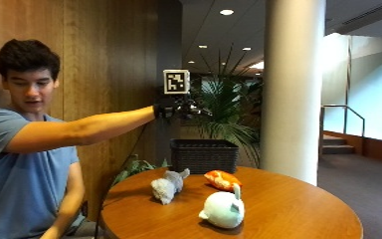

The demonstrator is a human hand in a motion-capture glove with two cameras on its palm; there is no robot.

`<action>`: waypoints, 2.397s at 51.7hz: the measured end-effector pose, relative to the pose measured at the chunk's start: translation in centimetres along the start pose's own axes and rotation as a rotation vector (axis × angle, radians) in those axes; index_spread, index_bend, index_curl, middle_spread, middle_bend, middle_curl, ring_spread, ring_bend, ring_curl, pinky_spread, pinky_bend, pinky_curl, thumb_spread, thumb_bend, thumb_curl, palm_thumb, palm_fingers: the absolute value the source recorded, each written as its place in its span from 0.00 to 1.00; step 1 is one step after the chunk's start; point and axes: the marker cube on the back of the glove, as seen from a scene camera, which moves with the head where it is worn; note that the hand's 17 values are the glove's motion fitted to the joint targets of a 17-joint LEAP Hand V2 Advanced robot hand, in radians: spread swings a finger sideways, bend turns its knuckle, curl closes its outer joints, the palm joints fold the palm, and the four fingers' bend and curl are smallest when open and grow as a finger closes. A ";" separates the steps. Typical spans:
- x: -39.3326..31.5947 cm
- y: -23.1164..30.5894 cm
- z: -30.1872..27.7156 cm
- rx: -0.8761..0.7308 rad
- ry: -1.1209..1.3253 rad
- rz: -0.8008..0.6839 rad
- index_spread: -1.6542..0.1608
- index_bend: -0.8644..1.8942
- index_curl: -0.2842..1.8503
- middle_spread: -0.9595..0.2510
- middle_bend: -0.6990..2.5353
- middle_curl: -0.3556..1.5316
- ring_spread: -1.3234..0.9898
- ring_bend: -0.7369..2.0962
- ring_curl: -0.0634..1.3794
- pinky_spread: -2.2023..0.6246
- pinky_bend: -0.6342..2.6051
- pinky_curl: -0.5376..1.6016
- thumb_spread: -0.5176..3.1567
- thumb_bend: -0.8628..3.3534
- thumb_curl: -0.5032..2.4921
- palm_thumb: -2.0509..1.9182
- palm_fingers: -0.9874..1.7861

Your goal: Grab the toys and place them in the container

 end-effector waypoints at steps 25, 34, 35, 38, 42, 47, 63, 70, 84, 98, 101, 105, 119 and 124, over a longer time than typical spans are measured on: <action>2.2 -0.6 -0.1 0.014 0.196 0.221 0.75 0.37 0.21 0.77 0.31 0.30 0.56 0.34 0.12 0.79 0.37 0.36 0.50 0.20 0.20 0.51 0.37; 5.4 -1.3 -0.7 0.054 0.230 0.153 0.75 0.36 0.22 0.78 0.29 0.31 0.56 0.34 0.13 0.78 0.43 0.39 0.50 0.20 0.21 0.51 0.38; 6.0 -1.5 -0.7 0.052 0.247 0.170 0.75 0.36 0.22 0.78 0.29 0.32 0.56 0.34 0.13 0.78 0.43 0.39 0.50 0.20 0.21 0.50 0.38; 7.1 -2.1 -0.5 0.043 0.266 0.218 0.75 0.35 0.22 0.78 0.29 0.32 0.56 0.35 0.14 0.78 0.45 0.40 0.50 0.20 0.21 0.50 0.37; 7.4 -3.1 -0.2 0.038 0.203 0.228 0.74 0.35 0.22 0.78 0.29 0.33 0.56 0.35 0.15 0.78 0.46 0.41 0.49 0.20 0.21 0.50 0.36; 9.9 -4.6 1.0 0.048 0.232 0.273 0.75 0.35 0.22 0.78 0.29 0.34 0.56 0.36 0.16 0.77 0.47 0.42 0.48 0.19 0.22 0.50 0.34; 21.5 -6.2 8.5 -0.063 0.225 0.363 0.75 0.35 0.21 0.79 0.27 0.35 0.57 0.41 0.20 0.78 0.53 0.44 0.45 0.20 0.23 0.52 0.35; 25.5 -6.3 12.8 -0.169 0.286 0.334 0.75 0.35 0.21 0.81 0.26 0.34 0.58 0.40 0.20 0.79 0.58 0.45 0.43 0.20 0.24 0.52 0.30; 29.0 -6.3 19.8 -0.341 0.323 0.380 0.76 0.33 0.20 0.83 0.24 0.31 0.59 0.36 0.20 0.79 0.65 0.47 0.41 0.20 0.26 0.52 0.27; 28.1 -7.8 23.5 -0.274 0.246 0.430 0.75 0.35 0.20 0.83 0.23 0.27 0.60 0.35 0.22 0.77 0.70 0.47 0.40 0.20 0.27 0.52 0.27; 28.1 -8.0 23.7 -0.226 0.258 0.445 0.75 0.35 0.20 0.84 0.23 0.27 0.60 0.37 0.23 0.76 0.70 0.47 0.40 0.20 0.27 0.52 0.28; 28.6 -8.1 23.8 -0.144 0.180 0.462 0.74 0.34 0.19 0.87 0.26 0.27 0.59 0.47 0.27 0.75 0.67 0.45 0.40 0.20 0.27 0.53 0.35; 28.2 -8.6 23.3 0.000 0.079 0.489 0.72 0.38 0.23 0.67 0.33 0.33 0.45 0.61 0.36 0.66 0.60 0.42 0.48 0.27 0.31 0.65 0.62; 27.3 -8.8 22.9 -0.016 0.198 0.500 0.72 0.38 0.24 0.60 0.33 0.34 0.42 0.63 0.38 0.65 0.59 0.43 0.45 0.27 0.33 0.68 0.66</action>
